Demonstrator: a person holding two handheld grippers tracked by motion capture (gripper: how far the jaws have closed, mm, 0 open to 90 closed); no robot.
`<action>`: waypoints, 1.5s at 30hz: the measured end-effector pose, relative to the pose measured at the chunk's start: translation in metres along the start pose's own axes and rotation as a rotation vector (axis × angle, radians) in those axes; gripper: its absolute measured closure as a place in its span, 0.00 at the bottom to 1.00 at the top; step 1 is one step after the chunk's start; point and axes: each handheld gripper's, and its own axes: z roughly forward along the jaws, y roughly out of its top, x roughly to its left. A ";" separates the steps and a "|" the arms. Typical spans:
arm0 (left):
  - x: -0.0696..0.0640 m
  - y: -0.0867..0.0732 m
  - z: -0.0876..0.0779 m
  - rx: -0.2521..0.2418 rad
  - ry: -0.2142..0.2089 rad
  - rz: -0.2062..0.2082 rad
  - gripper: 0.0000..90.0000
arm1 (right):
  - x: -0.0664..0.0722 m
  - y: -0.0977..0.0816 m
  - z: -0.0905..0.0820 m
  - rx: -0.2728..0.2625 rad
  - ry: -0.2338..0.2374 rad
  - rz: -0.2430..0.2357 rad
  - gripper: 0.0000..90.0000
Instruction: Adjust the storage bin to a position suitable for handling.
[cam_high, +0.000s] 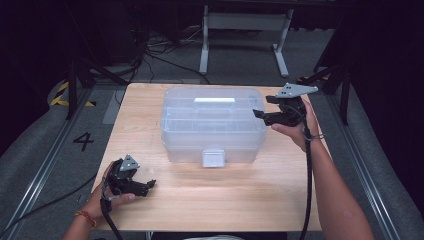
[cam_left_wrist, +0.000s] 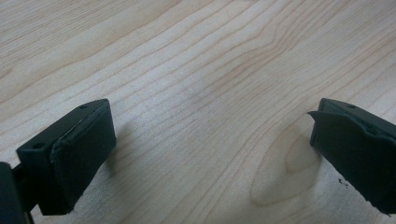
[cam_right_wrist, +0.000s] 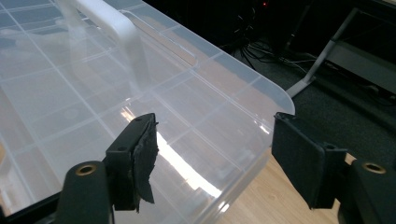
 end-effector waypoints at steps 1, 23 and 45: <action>0.000 0.000 0.000 0.000 -0.001 0.001 0.01 | 0.001 0.003 0.002 0.002 0.002 -0.002 0.36; 0.006 0.000 -0.003 -0.021 -0.033 0.025 0.17 | 0.016 0.031 0.042 0.063 0.036 -0.065 0.51; 0.007 0.000 -0.003 -0.019 -0.038 0.025 0.17 | 0.032 0.046 0.040 0.085 0.101 -0.135 0.55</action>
